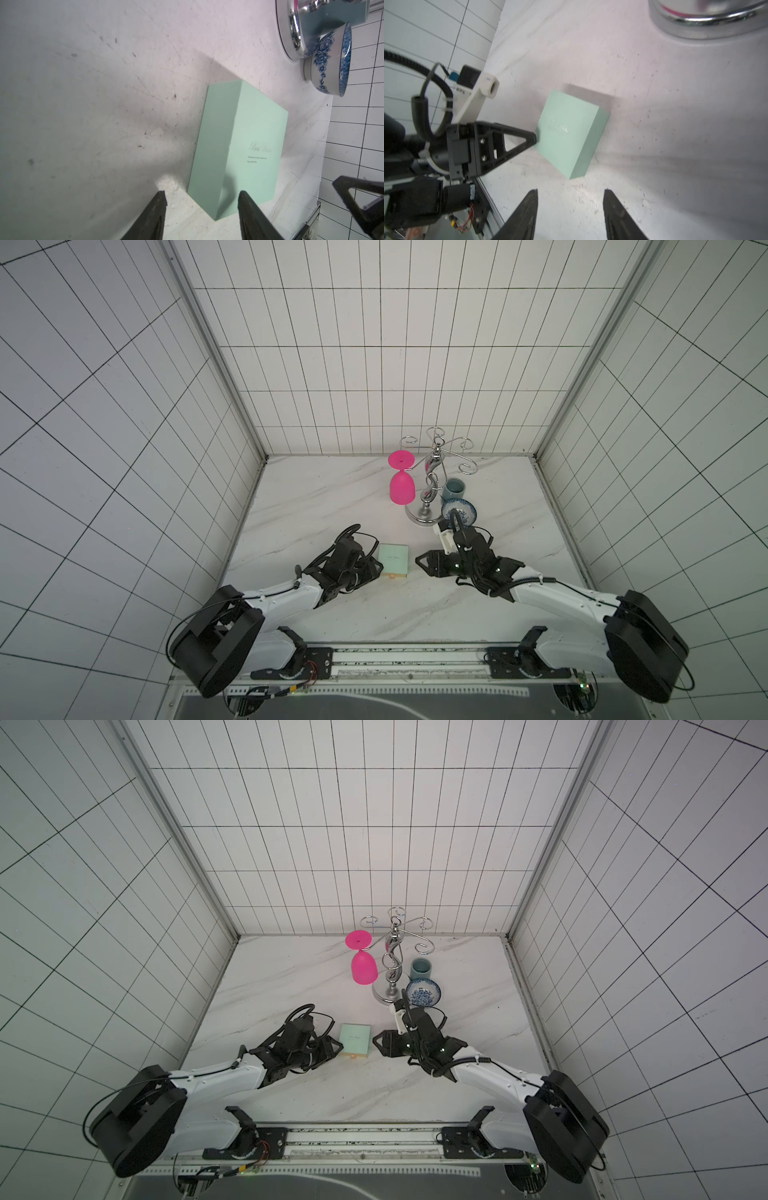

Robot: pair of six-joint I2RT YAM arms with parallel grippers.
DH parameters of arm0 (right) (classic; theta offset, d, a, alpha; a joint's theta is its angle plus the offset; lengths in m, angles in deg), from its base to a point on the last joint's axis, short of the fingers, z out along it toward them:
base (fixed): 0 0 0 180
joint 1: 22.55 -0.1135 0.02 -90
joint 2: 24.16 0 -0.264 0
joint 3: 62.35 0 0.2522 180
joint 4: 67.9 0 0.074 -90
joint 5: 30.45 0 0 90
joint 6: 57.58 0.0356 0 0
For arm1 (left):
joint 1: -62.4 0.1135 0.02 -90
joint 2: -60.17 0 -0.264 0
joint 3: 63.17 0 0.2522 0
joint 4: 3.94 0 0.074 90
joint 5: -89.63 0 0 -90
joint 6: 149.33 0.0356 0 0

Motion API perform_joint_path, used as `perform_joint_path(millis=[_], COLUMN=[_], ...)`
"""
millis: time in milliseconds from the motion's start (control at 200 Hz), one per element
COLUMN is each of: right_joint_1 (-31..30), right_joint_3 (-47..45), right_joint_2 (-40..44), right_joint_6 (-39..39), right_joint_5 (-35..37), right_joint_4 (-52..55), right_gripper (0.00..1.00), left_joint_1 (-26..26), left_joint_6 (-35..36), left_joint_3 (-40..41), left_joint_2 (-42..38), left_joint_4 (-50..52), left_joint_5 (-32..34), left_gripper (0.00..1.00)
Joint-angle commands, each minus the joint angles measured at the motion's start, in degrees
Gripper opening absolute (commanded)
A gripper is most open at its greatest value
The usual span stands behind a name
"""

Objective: Take out the earrings from the drawer-style jewelry box
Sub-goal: Adjust the jewelry box at the center of the board.

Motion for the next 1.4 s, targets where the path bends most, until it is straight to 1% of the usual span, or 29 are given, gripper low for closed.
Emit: perform_joint_path(millis=[0,70,175,280,385,465,560,615,744,819,859,949,1034,1139,1234,1394], right_joint_1=[-6.6,-11.2,-16.4,-19.2,-20.5,-21.3,-21.4,-21.3,-21.8,-22.4,-22.8,-23.7,-24.0,-24.0,-24.0,-24.0], right_joint_3=[-7.3,-10.5,-13.3,-13.4,-12.6,-12.3,-12.1,-11.6,-10.0,-9.1,-8.6,-7.3,-6.3,-6.4,-7.0,-7.9], right_joint_2=[5.1,7.4,8.1,5.5,2.3,0.6,-1.1,-1.9,-4.6,-6.5,-7.5,-9.7,-11.3,-12.6,-13.9,-14.7], right_joint_6=[0.2,-0.1,-2.0,-4.9,-6.5,-7.2,-7.6,-7.9,-8.2,-8.4,-8.6,-8.9,-9.3,-10.1,-11.3,-13.9], right_joint_5=[12.2,17.7,23.9,27.8,29.2,30.4,32.0,32.3,32.3,32.3,32.1,32.1,32.2,32.4,32.0,34.6], right_joint_4=[-4.6,-7.7,-12.4,-14.1,-15.0,-16.3,-16.8,-16.9,-17.1,-17.6,-18.0,-18.9,-20.0,-22.5,-25.9,-30.5], right_gripper=[0.56,0.56,0.52,0.49,0.48,0.48,0.47,0.47,0.46,0.46,0.46,0.46,0.47,0.48,0.49,0.51], left_joint_1=[-1.9,-4.4,-7.5,-7.7,-7.7,-7.7,-7.4,-7.0,-3.5,-0.7,0.3,2.1,3.3,1.7,-0.5,-2.2], left_joint_6=[-1.4,-3.5,-6.1,-8.1,-8.1,-7.2,-6.0,-4.4,-1.8,0.3,0.8,1.8,2.4,2.8,2.5,0.0], left_joint_3=[-1.0,-0.9,-1.1,-0.6,-1.1,-2.4,-3.1,-4.0,-6.5,-6.0,-5.5,-4.5,-5.9,-9.0,-10.1,-8.9], left_joint_2=[-0.1,-0.2,1.1,2.9,3.9,2.2,-2.8,-5.7,-9.9,-10.4,-10.0,-6.7,-1.2,4.2,5.8,6.8], left_joint_4=[-2.5,-3.3,-4.9,-8.5,-11.2,-7.6,-3.0,1.3,13.4,14.8,14.1,8.1,4.1,3.5,3.1,3.0], left_joint_5=[0.3,1.2,2.1,0.4,-2.7,-2.7,-0.5,1.3,4.2,3.8,4.1,2.6,-2.1,-3.6,-3.0,-1.0], left_gripper=[0.53,0.49,0.45,0.43,0.4,0.41,0.47,0.49,0.5,0.51,0.51,0.52,0.52,0.51,0.48,0.43])
